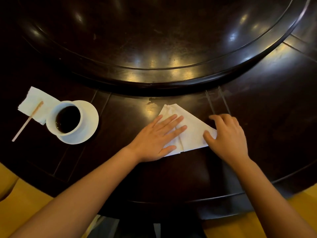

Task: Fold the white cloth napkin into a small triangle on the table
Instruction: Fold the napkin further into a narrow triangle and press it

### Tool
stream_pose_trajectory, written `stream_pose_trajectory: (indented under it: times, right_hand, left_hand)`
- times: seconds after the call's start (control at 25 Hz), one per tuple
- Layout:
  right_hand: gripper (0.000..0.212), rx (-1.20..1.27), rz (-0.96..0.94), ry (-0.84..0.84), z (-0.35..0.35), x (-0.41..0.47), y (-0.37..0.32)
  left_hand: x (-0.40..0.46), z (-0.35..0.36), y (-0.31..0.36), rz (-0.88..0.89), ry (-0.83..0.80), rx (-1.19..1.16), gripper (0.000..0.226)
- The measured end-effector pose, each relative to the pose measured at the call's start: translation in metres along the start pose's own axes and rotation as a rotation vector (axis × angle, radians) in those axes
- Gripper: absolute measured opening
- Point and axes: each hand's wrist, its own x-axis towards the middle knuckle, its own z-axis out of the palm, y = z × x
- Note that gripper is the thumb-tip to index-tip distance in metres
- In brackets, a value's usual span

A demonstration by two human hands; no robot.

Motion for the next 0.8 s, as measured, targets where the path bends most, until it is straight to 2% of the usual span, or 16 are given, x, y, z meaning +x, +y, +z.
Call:
stream_pose_trajectory:
  times: [0.08, 0.16, 0.28, 0.36, 0.4, 0.48, 0.56, 0.6, 0.64, 0.68, 0.76, 0.8]
  right_hand:
    - [0.051, -0.043, 0.073, -0.150, -0.010, -0.005, 0.013]
    - [0.044, -0.004, 0.090, -0.243, -0.016, -0.001, 0.021]
    - [0.009, 0.196, 0.102, -0.254, -0.027, 0.007, 0.024]
    - [0.007, 0.324, 0.143, -0.200, -0.036, 0.011, 0.021]
    - [0.006, 0.382, 0.152, -0.155, -0.041, 0.012, 0.018]
    - [0.005, 0.458, 0.121, -0.060, -0.050, 0.011, 0.009]
    - [0.006, 0.494, 0.078, 0.004, -0.056, 0.010, 0.000]
    - [0.007, 0.502, 0.060, 0.022, -0.059, 0.009, -0.004]
    - [0.007, 0.504, 0.041, 0.034, -0.061, 0.008, -0.007]
    - [0.007, 0.503, 0.021, 0.043, -0.062, 0.007, -0.011]
    - [0.007, 0.505, -0.016, 0.061, -0.063, 0.004, -0.018]
    - [0.007, 0.505, -0.038, 0.073, -0.062, 0.002, -0.022]
  left_hand:
    - [0.010, 0.008, 0.000, 0.067, -0.062, 0.030, 0.063]
    - [0.010, 0.015, 0.003, 0.029, -0.073, 0.036, 0.063]
    - [0.011, 0.022, 0.020, -0.108, -0.014, 0.061, 0.063]
    - [0.015, 0.021, 0.036, -0.201, 0.024, -0.003, 0.065]
    - [0.017, 0.018, 0.041, -0.230, 0.047, -0.105, 0.066]
    - [0.016, 0.002, 0.045, -0.328, 0.133, -0.474, 0.062]
    - [0.014, -0.022, 0.040, -0.532, 0.409, -0.784, 0.045]
    - [0.015, -0.036, 0.033, -0.683, 0.484, -0.929, 0.035]
    - [0.017, -0.049, 0.024, -0.830, 0.445, -1.110, 0.032]
    - [0.021, -0.060, 0.015, -0.941, 0.312, -1.274, 0.036]
    - [0.028, -0.075, 0.002, -1.011, -0.003, -1.355, 0.049]
    - [0.032, -0.077, -0.003, -1.011, -0.094, -1.345, 0.053]
